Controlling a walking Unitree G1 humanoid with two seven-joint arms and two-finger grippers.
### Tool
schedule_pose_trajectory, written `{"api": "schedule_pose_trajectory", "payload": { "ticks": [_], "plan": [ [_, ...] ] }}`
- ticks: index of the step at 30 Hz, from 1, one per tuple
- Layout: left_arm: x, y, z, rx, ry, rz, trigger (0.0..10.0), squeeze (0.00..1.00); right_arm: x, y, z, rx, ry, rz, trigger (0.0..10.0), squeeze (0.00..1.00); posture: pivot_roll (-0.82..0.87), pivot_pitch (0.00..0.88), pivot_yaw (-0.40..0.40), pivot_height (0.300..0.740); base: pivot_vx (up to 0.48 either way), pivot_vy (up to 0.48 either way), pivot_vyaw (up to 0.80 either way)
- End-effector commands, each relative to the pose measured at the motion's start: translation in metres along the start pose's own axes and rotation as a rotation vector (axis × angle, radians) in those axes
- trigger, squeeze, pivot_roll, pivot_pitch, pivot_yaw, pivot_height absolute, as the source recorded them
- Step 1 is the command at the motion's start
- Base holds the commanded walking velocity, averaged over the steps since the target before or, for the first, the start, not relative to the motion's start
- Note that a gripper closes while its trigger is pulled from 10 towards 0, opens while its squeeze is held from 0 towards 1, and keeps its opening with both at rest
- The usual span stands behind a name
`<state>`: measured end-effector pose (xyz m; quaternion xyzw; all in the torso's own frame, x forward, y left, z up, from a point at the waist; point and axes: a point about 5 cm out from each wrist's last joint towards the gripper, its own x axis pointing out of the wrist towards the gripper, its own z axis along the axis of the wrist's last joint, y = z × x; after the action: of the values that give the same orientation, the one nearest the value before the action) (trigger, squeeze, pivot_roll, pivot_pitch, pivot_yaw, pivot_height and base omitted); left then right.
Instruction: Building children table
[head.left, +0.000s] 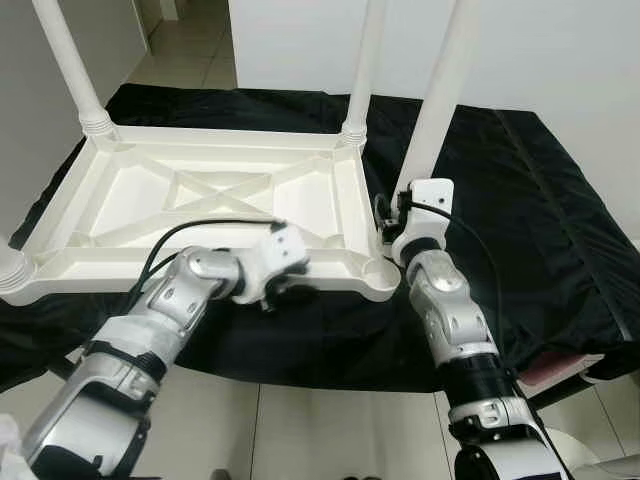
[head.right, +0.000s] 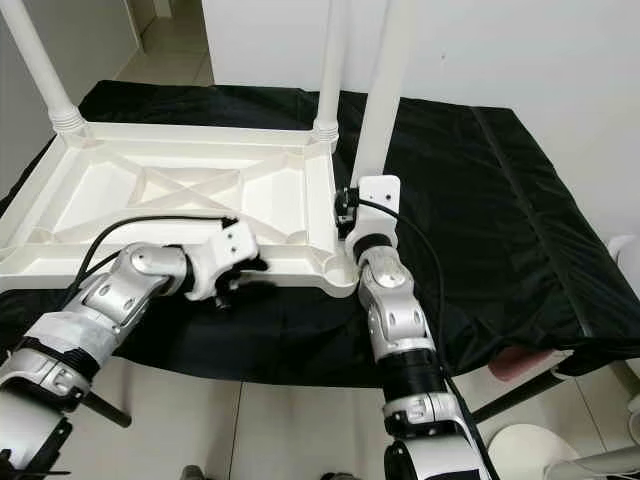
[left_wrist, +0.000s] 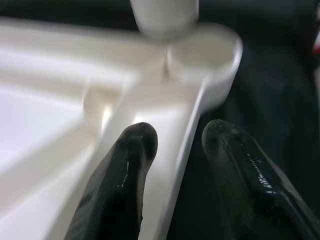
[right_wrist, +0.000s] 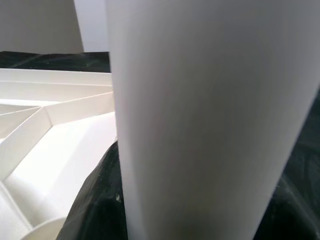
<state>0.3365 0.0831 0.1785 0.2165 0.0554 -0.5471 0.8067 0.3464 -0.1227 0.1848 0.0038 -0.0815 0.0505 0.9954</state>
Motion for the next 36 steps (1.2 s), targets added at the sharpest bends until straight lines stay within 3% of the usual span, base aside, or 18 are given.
{"api": "schedule_pose_trajectory", "payload": {
  "ticks": [1, 4, 7, 14, 21, 28, 36],
  "plan": [
    [-0.001, 0.001, -0.002, -0.047, -0.014, 0.045, 10.0, 0.0, -0.002, 0.0, 0.005, 0.005, -0.036, 0.01, 10.0, 0.0, 0.0, 0.067, -0.027, 0.74, 0.0, 0.0, 0.0],
    [0.006, 0.002, 0.01, -0.195, -0.146, 0.165, 10.0, 0.0, -0.012, -0.006, 0.003, -0.007, -0.074, 0.013, 10.0, 0.0, 0.0, 0.065, -0.033, 0.74, 0.0, 0.0, 0.0],
    [0.009, -0.004, 0.008, -0.222, -0.159, 0.196, 10.0, 0.0, -0.018, -0.01, 0.004, -0.006, -0.104, 0.0, 10.0, 0.0, 0.0, 0.068, -0.04, 0.74, 0.0, 0.0, 0.0],
    [0.006, -0.025, 0.001, -0.173, -0.197, 0.239, 10.0, 0.0, -0.032, -0.011, 0.003, 0.041, -0.128, 0.01, 10.0, 0.0, 0.0, 0.071, -0.043, 0.74, 0.0, 0.0, 0.0],
    [-0.004, -0.04, -0.006, -0.256, -0.223, 0.173, 10.0, 0.0, -0.045, -0.001, -0.008, 0.032, -0.107, 0.139, 10.0, 0.0, 0.0, 0.065, -0.047, 0.74, 0.0, 0.0, 0.0],
    [-0.012, -0.049, 0.001, -0.262, -0.262, 0.095, 10.0, 0.0, -0.042, 0.002, -0.015, -0.001, -0.072, 0.231, 10.0, 0.0, 0.02, 0.063, -0.049, 0.74, 0.0, 0.0, 0.0],
    [-0.009, -0.061, 0.004, -0.243, -0.259, 0.109, 10.0, 0.0, -0.035, -0.004, -0.028, -0.027, -0.004, 0.318, 10.0, 0.0, 0.02, 0.073, -0.054, 0.74, 0.0, 0.0, 0.0]
  ]
}}
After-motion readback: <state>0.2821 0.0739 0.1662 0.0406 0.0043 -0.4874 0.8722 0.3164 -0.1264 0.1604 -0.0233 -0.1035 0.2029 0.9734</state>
